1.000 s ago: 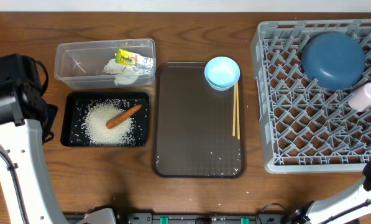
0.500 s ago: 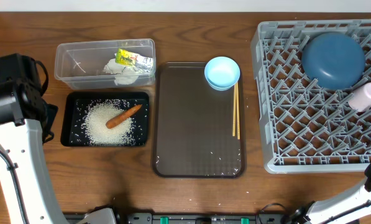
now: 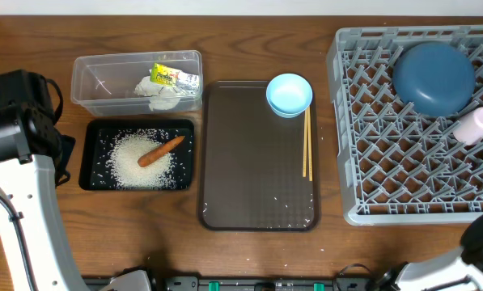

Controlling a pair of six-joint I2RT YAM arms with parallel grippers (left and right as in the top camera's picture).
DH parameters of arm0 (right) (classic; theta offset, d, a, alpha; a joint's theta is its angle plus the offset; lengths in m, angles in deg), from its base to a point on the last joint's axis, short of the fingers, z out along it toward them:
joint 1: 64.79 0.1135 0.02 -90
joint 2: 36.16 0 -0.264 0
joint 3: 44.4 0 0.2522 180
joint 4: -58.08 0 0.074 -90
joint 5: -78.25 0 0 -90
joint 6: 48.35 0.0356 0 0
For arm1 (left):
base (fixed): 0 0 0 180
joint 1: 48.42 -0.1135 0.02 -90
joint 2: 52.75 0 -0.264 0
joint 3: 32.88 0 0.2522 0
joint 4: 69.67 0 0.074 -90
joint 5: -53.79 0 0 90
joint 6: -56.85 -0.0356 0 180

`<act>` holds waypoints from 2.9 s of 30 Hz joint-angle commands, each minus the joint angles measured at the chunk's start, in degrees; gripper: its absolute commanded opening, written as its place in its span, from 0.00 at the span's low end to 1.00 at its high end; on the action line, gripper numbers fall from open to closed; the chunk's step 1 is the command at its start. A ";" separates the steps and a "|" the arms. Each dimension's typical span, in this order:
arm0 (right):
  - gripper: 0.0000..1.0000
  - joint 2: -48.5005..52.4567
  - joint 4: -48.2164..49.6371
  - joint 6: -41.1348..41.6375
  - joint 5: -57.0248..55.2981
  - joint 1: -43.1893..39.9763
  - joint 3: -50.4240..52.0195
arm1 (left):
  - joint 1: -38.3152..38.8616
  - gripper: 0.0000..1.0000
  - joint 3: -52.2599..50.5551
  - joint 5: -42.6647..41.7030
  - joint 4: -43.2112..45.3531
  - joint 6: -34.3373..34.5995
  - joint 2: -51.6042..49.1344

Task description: Sort waste into correct bins and load items into the dishwasher rack

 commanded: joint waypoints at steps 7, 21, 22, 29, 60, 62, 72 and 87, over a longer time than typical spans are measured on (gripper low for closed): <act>0.76 -12.83 5.22 -0.79 9.42 22.82 -0.55 | -0.35 0.95 -0.09 1.38 -4.42 -0.33 0.02; 0.76 7.39 9.97 -3.43 -10.60 57.31 0.00 | -0.35 0.95 -0.09 1.38 -4.42 -0.33 0.02; 0.76 9.31 10.91 -2.89 -10.60 58.42 0.00 | -0.35 0.95 -0.09 1.38 -4.42 -0.35 0.02; 0.75 20.15 16.61 -2.67 -9.27 64.50 0.00 | -0.35 0.95 -0.09 1.36 -4.42 -0.33 0.02; 0.28 32.70 16.02 0.44 -9.14 70.07 -0.57 | -0.35 0.95 -0.09 1.38 -4.42 -0.33 0.02; 0.21 32.22 15.50 1.05 -9.11 70.07 -1.14 | -0.35 0.95 -0.09 1.36 -4.42 -0.33 0.02; 0.01 22.53 14.21 2.14 -9.09 69.92 -1.29 | -0.35 0.95 -0.09 1.36 -4.42 -0.33 0.02; 0.01 2.95 -8.35 4.44 -0.52 53.44 -1.29 | -0.35 0.95 -0.09 1.38 -4.42 -0.33 0.02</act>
